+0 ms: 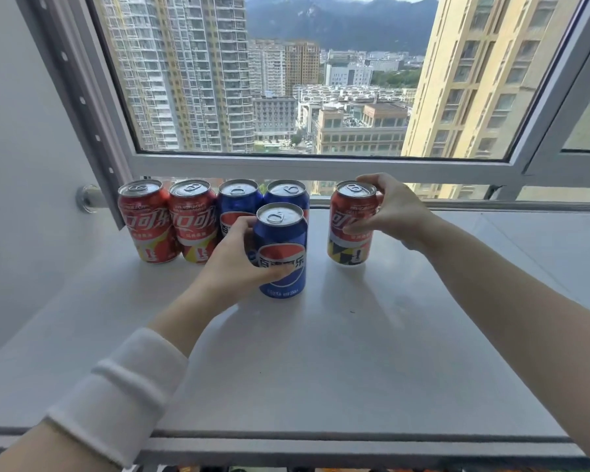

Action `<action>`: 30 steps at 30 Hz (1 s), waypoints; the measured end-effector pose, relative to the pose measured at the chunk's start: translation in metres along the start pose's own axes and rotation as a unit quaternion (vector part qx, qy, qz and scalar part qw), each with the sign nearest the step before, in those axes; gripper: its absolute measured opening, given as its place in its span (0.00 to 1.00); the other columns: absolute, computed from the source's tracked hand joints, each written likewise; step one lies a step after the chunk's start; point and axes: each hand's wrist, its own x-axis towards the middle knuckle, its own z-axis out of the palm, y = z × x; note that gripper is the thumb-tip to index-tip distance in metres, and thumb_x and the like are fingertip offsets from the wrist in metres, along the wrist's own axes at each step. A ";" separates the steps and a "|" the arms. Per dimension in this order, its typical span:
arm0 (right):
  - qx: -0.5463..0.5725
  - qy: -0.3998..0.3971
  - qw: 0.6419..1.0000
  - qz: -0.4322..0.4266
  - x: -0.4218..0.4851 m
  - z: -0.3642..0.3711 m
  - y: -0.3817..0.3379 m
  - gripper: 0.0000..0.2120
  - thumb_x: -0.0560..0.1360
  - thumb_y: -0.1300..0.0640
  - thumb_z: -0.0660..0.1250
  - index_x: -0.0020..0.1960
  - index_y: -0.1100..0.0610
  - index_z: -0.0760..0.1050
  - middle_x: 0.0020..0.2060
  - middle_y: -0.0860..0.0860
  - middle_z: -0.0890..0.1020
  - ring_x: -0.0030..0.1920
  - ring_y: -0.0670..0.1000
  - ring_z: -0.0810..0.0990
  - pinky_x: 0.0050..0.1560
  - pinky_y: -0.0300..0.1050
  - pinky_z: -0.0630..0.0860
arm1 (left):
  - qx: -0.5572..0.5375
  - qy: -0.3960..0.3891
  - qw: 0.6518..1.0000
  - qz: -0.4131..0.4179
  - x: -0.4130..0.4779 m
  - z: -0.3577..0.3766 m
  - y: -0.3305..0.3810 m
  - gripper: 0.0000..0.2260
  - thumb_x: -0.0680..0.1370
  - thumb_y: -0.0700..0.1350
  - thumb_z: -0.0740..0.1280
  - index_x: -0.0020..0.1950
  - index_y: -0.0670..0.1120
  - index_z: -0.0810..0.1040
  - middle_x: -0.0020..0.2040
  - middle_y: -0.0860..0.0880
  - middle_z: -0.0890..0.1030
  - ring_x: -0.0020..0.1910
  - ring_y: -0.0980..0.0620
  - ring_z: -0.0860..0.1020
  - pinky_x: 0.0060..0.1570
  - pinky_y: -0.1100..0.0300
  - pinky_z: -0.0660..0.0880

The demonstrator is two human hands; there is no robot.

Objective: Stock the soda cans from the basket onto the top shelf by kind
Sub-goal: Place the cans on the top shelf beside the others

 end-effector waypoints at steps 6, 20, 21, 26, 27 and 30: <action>0.011 -0.041 0.999 0.000 0.011 0.010 -0.004 0.37 0.60 0.70 0.76 0.65 0.56 0.67 0.55 0.51 0.75 0.54 0.52 0.75 0.51 0.45 0.76 | -0.001 -0.009 1.000 0.002 0.000 0.001 0.001 0.30 0.64 0.43 0.77 0.62 0.49 0.68 0.55 0.55 0.77 0.54 0.60 0.76 0.52 0.63 0.75; 0.029 -0.090 0.995 0.003 0.022 0.015 -0.005 0.35 0.63 0.74 0.73 0.65 0.56 0.66 0.47 0.44 0.74 0.46 0.43 0.76 0.41 0.35 0.75 | -0.010 -0.028 1.000 -0.004 0.004 0.001 0.000 0.30 0.65 0.42 0.77 0.63 0.49 0.67 0.59 0.53 0.77 0.58 0.55 0.76 0.57 0.58 0.75; 0.027 -0.090 0.996 0.003 0.022 0.015 -0.005 0.35 0.63 0.74 0.73 0.65 0.56 0.65 0.47 0.44 0.74 0.46 0.44 0.76 0.41 0.35 0.75 | -0.010 -0.029 1.000 -0.005 0.004 0.002 0.000 0.30 0.65 0.42 0.77 0.63 0.49 0.67 0.59 0.53 0.77 0.58 0.55 0.76 0.57 0.57 0.75; 0.027 -0.096 0.995 0.001 0.023 0.017 -0.003 0.37 0.64 0.72 0.73 0.68 0.55 0.63 0.53 0.49 0.74 0.52 0.48 0.75 0.44 0.37 0.75 | -0.020 -0.023 0.999 -0.007 0.003 0.004 -0.001 0.29 0.66 0.41 0.76 0.63 0.50 0.67 0.59 0.53 0.77 0.58 0.55 0.76 0.55 0.59 0.75; 0.026 -0.095 0.995 0.003 0.024 0.017 -0.002 0.38 0.64 0.72 0.73 0.69 0.55 0.62 0.55 0.51 0.73 0.54 0.50 0.75 0.47 0.38 0.75 | -0.024 -0.022 0.999 -0.007 0.002 0.004 0.000 0.29 0.66 0.41 0.76 0.62 0.51 0.66 0.59 0.53 0.77 0.57 0.55 0.76 0.55 0.60 0.74; 0.039 -0.104 0.994 0.014 0.024 0.018 0.001 0.40 0.65 0.72 0.72 0.72 0.56 0.60 0.58 0.55 0.74 0.57 0.53 0.75 0.53 0.44 0.74 | -0.033 -0.017 0.999 -0.006 0.000 0.006 -0.001 0.29 0.67 0.41 0.75 0.62 0.52 0.66 0.58 0.53 0.76 0.58 0.55 0.75 0.54 0.61 0.74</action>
